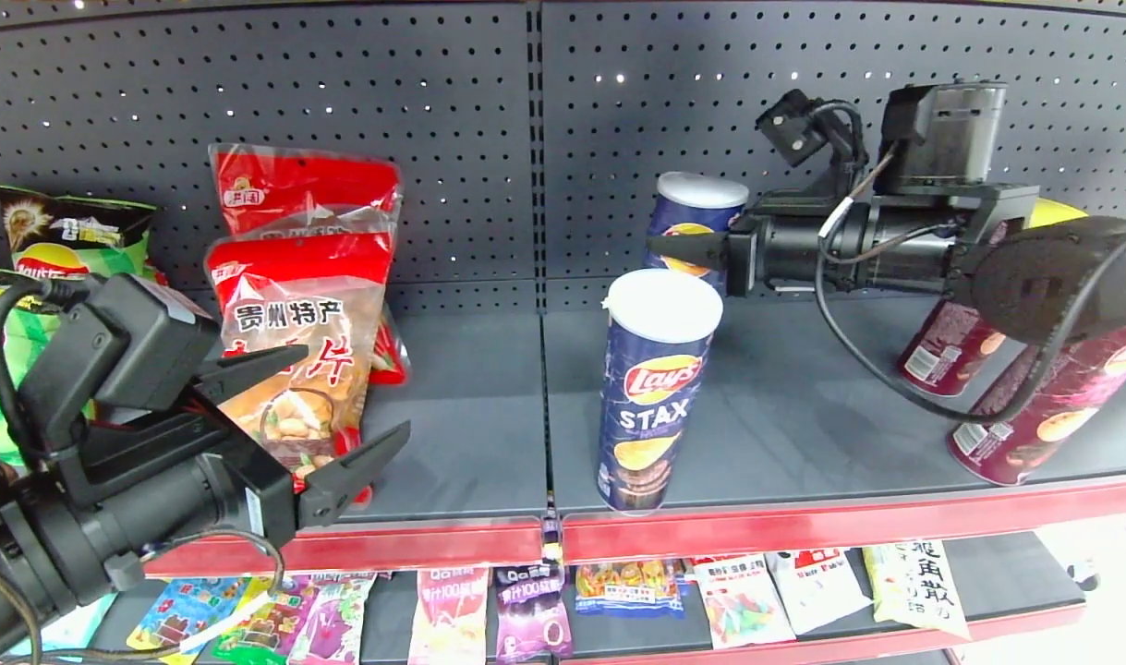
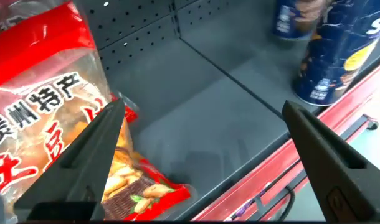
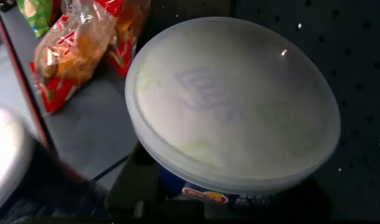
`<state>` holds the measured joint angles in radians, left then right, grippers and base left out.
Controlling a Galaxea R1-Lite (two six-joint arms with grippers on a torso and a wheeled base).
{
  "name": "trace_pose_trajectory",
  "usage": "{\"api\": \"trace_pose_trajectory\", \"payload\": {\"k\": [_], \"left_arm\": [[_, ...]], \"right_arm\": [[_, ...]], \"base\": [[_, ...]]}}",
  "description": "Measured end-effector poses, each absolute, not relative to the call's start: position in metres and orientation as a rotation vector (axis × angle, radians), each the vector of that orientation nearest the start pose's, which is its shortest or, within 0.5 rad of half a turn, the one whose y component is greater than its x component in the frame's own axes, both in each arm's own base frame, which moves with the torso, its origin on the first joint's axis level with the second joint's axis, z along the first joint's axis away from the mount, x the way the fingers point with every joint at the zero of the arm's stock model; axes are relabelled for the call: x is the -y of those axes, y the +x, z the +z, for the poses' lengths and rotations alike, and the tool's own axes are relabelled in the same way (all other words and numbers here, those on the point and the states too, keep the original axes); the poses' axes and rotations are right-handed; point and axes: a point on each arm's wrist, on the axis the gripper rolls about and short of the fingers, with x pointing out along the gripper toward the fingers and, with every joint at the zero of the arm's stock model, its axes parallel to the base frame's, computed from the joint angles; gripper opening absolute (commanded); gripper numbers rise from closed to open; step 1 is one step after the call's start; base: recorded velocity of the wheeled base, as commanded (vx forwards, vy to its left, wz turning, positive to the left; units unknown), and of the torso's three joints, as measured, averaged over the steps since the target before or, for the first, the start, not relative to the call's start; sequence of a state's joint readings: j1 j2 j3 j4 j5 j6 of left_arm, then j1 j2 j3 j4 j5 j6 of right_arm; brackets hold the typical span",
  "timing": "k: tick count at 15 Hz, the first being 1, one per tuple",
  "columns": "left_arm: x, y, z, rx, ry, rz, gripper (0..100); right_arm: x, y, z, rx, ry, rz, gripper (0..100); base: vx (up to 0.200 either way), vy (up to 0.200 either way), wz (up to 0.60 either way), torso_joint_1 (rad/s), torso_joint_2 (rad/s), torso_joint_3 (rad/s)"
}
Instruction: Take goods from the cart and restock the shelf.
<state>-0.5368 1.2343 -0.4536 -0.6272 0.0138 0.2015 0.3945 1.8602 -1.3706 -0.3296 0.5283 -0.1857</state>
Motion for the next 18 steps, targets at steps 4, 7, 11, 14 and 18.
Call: {"api": "trace_pose_trajectory", "payload": {"k": [4,7,11,14,18], "left_arm": [[0.091,0.154,0.198,-0.098,0.237,-0.534,100],[0.092,0.155,0.197,-0.102,0.238,-0.535,100],[0.092,0.155,0.197,-0.105,0.239,-0.535,100],[0.092,0.155,0.196,-0.106,0.239,-0.535,100],[0.092,0.155,0.196,-0.106,0.239,-0.535,100]], "right_arm": [[-0.167,0.357,0.253,-0.052,-0.170,0.991,0],[-0.173,0.362,0.249,-0.053,-0.169,1.008,0],[-0.175,0.365,0.240,-0.082,-0.167,1.012,0],[-0.175,0.365,0.237,-0.090,-0.166,1.012,100],[-0.173,0.359,0.233,-0.113,-0.163,1.012,100]], "base": [[0.000,0.000,0.00,0.000,0.00,0.000],[0.000,0.000,0.00,0.000,0.00,0.000],[0.000,0.000,0.00,0.000,0.00,0.000],[0.000,0.000,0.00,0.000,0.00,0.000],[0.000,0.000,0.00,0.000,0.00,0.000]]}}
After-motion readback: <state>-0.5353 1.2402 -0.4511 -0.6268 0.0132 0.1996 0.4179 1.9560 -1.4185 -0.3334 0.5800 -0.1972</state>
